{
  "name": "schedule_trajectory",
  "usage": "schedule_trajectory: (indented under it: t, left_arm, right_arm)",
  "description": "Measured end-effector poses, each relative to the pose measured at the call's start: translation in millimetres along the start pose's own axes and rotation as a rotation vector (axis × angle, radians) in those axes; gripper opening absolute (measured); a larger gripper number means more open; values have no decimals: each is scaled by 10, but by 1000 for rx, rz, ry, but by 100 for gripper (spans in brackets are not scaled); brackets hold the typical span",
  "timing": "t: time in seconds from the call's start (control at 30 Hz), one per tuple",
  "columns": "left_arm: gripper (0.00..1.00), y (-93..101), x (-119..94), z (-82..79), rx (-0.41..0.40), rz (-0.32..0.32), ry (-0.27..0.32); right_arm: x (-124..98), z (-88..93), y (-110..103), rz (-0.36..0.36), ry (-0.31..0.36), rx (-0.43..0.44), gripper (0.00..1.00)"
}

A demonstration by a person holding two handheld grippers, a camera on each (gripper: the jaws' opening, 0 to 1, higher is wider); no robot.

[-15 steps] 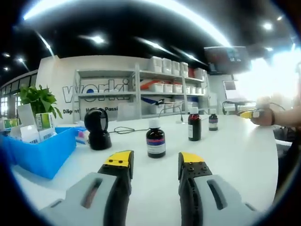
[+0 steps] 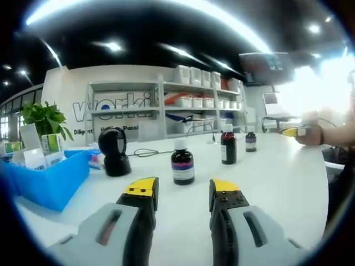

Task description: Rotate the medicine bottle to make it face forward pick up the medicine bottle inspect the drug traceability code place the medicine on the table

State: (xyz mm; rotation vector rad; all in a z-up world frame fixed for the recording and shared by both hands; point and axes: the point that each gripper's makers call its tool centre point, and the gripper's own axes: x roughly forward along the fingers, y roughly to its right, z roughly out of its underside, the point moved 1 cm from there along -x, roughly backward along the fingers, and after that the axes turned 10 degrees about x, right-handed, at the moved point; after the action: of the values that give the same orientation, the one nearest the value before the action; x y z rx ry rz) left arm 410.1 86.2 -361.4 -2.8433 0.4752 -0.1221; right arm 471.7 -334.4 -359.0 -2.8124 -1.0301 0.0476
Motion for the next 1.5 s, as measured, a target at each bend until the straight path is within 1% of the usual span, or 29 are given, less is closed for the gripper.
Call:
schedule_trajectory:
  t: [0.1,0.17,0.3,0.4,0.5,0.73,0.9,1.03,1.13,1.23,1.3,1.43,1.5]
  left_arm:
    - [29,17,4,4,-13,2,-6]
    - [28,49,-2,-19,-6,11,3]
    - [27,71,-3,-20,-3,10,-3]
    - [27,53,-8,-25,-30,0,0]
    - [27,-42,6,18,-53,-7,0]
    - [28,-62,23,56,-30,-11,-15]
    - [28,-32,7,44,-35,-13,-10]
    - [25,2,4,38,-42,-3,-6]
    - [25,12,1,41,-38,-3,-9]
    - [26,20,-4,27,-37,-2,-2]
    - [28,22,-5,26,-34,-3,-3]
    - [31,29,-4,29,-26,-2,-10]
    - [31,56,3,18,-21,5,-18]
  right_arm:
    - [8,13,24,10,-7,3,19]
    - [6,10,17,9,-5,2,19]
    - [10,20,18,12,-10,-4,19]
    - [7,10,14,5,-5,3,19]
    - [3,7,28,12,-3,3,19]
    - [9,12,19,4,-7,-1,20]
    - [11,15,26,7,-8,3,20]
    - [11,13,28,5,-6,5,20]
    - [16,30,67,11,-10,3,20]
    - [20,38,96,12,-11,6,20]
    - [17,42,109,18,-12,5,21]
    - [18,55,128,18,-17,3,25]
    - [12,49,133,21,-14,10,25]
